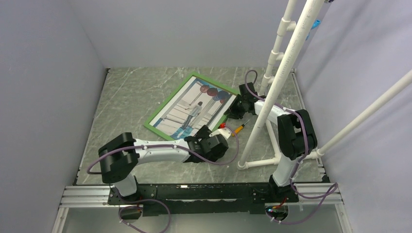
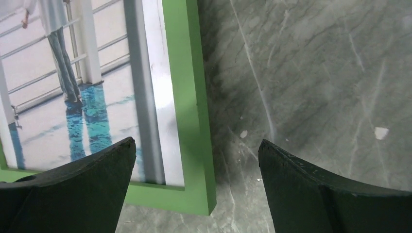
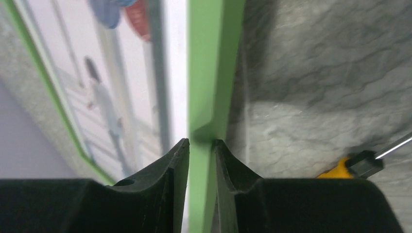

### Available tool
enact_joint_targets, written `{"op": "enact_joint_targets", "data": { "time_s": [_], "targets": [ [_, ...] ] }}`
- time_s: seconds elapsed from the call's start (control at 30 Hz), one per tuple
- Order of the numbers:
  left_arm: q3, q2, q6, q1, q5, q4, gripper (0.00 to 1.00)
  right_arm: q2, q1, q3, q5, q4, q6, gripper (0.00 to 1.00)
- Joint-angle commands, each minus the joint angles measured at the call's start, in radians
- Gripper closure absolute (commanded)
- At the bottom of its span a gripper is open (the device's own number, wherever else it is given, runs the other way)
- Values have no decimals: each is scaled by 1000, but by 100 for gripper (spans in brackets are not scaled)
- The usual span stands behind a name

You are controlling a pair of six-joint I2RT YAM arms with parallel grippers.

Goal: Take the photo out of the frame

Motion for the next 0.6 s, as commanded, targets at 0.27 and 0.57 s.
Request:
{"op": "enact_joint_targets", "data": {
  "time_s": [0.27, 0.57],
  "targets": [
    [121, 189, 83, -72, -396, -96, 1, -81, 5, 22, -112, 62, 64, 100],
    [-82, -173, -6, -44, -62, 2, 1, 3, -2, 78, -42, -11, -224, 41]
  ]
}}
